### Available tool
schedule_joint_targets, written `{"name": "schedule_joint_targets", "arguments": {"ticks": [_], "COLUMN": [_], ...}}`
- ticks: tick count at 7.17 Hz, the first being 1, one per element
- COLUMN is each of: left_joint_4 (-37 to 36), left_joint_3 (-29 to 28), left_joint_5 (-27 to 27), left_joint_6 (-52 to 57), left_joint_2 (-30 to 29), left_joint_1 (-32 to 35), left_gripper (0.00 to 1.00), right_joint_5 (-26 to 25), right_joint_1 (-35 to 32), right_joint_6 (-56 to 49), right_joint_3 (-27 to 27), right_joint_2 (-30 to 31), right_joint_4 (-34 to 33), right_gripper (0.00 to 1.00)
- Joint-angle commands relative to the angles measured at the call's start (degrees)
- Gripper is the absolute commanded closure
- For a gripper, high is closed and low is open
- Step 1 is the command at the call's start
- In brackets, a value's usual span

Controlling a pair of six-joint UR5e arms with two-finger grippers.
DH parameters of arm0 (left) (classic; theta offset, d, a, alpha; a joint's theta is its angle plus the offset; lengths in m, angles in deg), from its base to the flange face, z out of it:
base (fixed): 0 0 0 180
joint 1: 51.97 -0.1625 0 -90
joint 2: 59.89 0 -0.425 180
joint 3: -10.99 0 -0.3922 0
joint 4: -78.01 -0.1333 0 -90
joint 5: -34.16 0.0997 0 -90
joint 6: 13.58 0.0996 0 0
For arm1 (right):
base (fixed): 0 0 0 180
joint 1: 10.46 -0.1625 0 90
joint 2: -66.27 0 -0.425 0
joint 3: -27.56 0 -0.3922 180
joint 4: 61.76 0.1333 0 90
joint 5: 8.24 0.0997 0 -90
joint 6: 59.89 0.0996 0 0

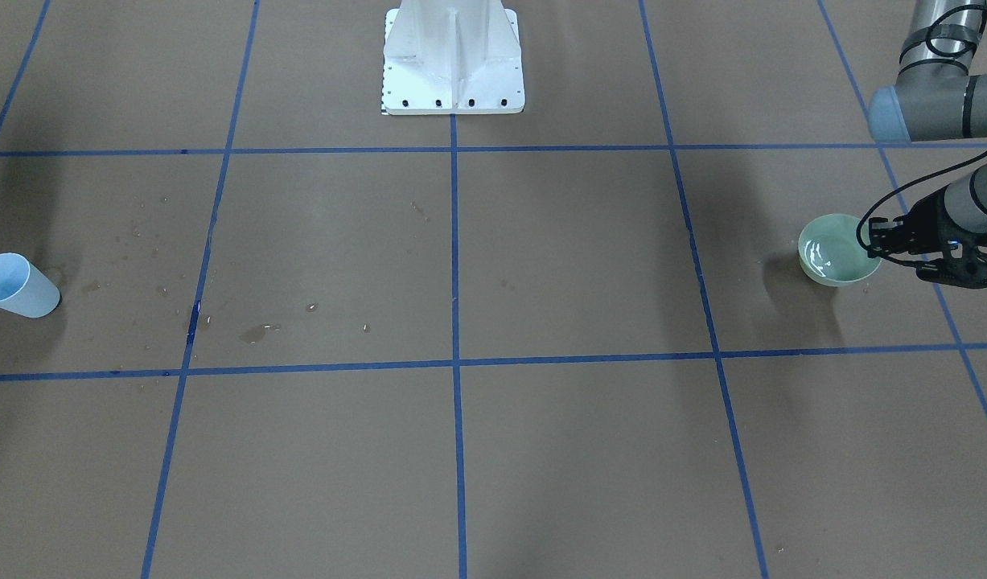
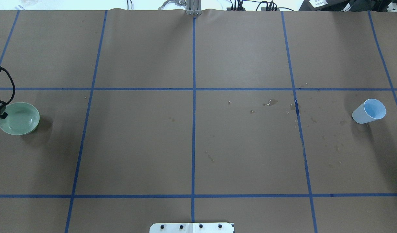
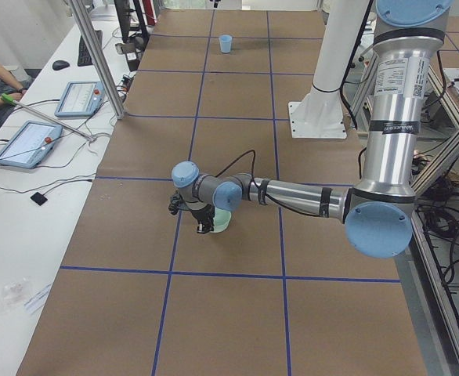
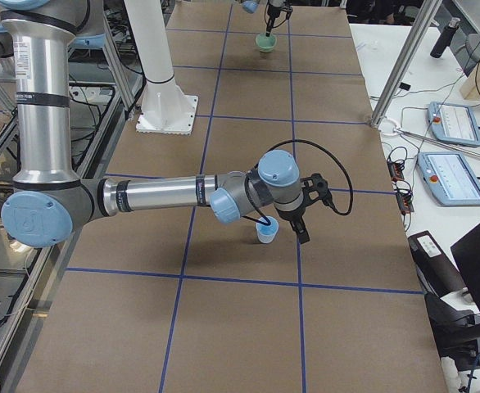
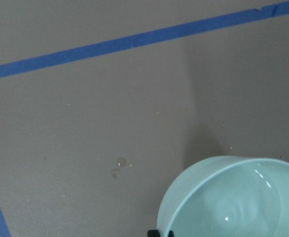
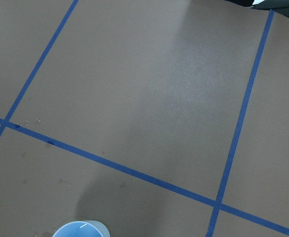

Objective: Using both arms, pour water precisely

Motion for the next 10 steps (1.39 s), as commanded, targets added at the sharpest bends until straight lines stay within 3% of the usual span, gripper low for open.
{"name": "schedule_joint_targets", "arguments": {"ticks": [1,4,7,9,10], "left_joint_4": [0.03,-0.41,-0.84,-2.07,-6.95], "left_joint_3": [-0.54,-0.37,0.95,2.09,3.92], "left_joint_5": [0.14,0.4,0.06,-0.12,-0.12], "left_joint_6": [0.05,3.73,3.74,5.57,10.11], "left_joint_2": [0.0,-0.35,-0.96,-1.05,-1.14], "left_joint_1": [0.45,7.62,16.24,20.3,22.23], "left_gripper": [0.02,0.01,0.01,0.01,0.01], "right_joint_5": [-0.01,-0.01,-1.15,-3.61,-4.05], "right_joint_1": [0.06,-0.29,-1.26,-1.17,-1.17], "right_joint_6": [0.0,1.4,1.5,2.8,5.6], "right_joint_3": [-0.03,-0.47,-10.81,-10.93,-11.02], "right_joint_2": [-0.25,0.01,2.98,4.05,4.23], "right_joint_4": [-0.95,-2.26,-18.65,-19.32,-19.32], "right_gripper": [0.01,0.01,0.01,0.01,0.01]}}
